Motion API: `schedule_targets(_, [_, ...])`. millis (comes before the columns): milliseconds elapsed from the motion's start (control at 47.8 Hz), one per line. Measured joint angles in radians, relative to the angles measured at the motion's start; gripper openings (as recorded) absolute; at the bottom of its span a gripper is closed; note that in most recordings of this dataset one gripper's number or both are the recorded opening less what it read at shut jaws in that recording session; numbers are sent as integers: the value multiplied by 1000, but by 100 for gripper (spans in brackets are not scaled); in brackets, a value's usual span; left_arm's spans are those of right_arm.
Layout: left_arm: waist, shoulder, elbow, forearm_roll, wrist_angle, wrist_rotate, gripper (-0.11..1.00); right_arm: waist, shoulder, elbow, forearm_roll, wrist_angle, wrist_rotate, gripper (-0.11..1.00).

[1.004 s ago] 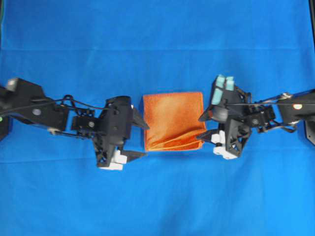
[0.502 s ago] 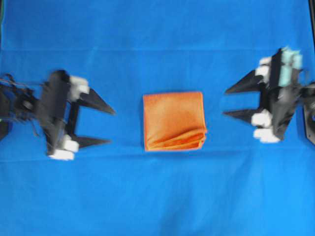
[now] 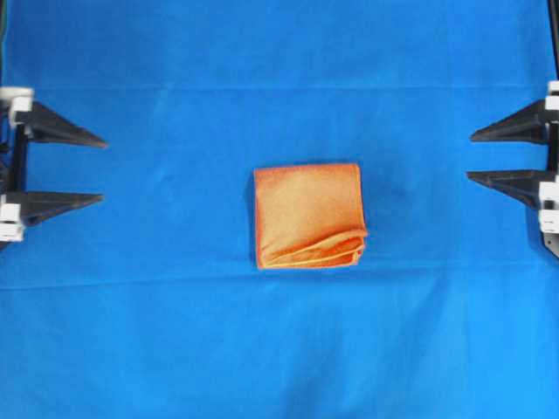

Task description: Fold the orange towel.

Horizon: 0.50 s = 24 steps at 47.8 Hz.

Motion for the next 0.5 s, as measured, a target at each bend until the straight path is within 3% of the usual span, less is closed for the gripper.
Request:
schedule_targets(251, [49,-186,118,2,9,-17,74,-67,-64,98,0,-78,0,62])
schedule_targets(502, [61,-199,118,2,15,-20,74,-91,-55,109,2,-110,0,62])
